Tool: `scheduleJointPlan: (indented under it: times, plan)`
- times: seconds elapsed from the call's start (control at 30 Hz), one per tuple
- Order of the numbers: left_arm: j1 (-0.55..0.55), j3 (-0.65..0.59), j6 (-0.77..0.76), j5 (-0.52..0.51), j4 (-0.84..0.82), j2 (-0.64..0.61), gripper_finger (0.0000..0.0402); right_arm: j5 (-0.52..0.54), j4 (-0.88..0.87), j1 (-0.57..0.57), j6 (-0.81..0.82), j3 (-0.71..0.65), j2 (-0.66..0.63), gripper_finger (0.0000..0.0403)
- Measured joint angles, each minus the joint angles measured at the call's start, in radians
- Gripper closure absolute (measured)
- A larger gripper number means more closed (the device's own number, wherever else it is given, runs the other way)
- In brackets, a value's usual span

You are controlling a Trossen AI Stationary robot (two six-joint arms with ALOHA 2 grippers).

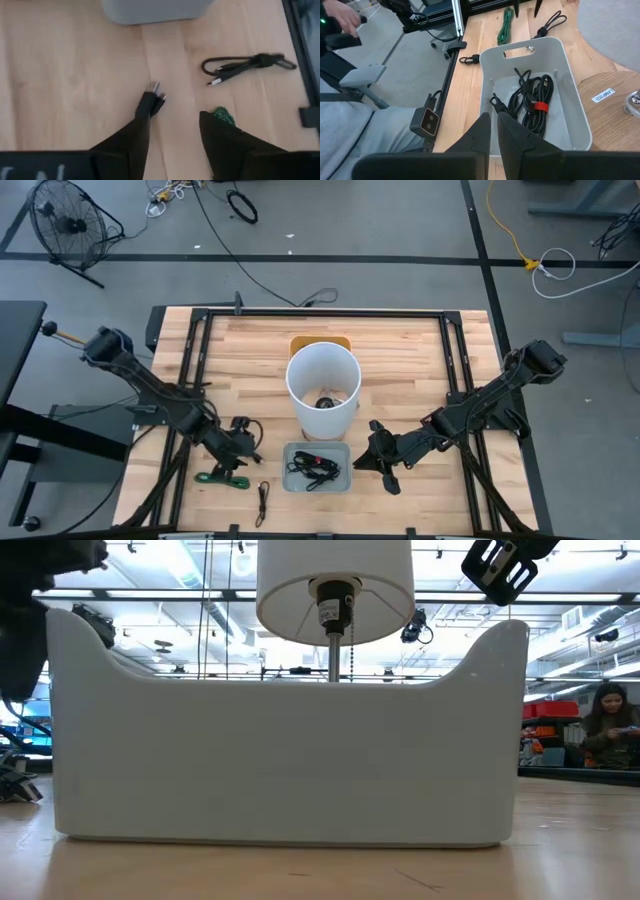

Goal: Pick & Place USB Port
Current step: Put the black charger cable into the white bin

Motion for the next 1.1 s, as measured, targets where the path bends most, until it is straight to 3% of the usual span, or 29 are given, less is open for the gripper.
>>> scheduleJointPlan:
  times: [0.23, 0.7, 0.8, 0.93, 1.1]
  plan:
    - [-0.001, -0.043, 0.054, 0.0, 0.024, 0.094, 0.022, 0.0, 0.001, 0.0, 0.0, 0.0, 0.0, 0.0365]
    - [0.002, -0.038, 0.106, -0.098, 0.048, 0.275, 0.0222, 0.0, 0.003, 0.0, 0.0, 0.0, 0.0, 0.0365]
    - [0.003, -0.036, 0.102, -0.081, 0.048, 0.276, 0.0252, 0.0, 0.003, 0.0, 0.0, 0.0, 0.0, 0.0365]
    - [-0.002, -0.015, 0.102, -0.057, 0.036, 0.279, 0.0366, 0.0, 0.003, 0.0, 0.0, 0.0, 0.0, 0.0365]
    - [0.0, 0.039, 0.007, -0.106, -0.045, 0.285, 0.0377, 0.0, 0.003, 0.0, 0.0, 0.0, 0.0, 0.0365]
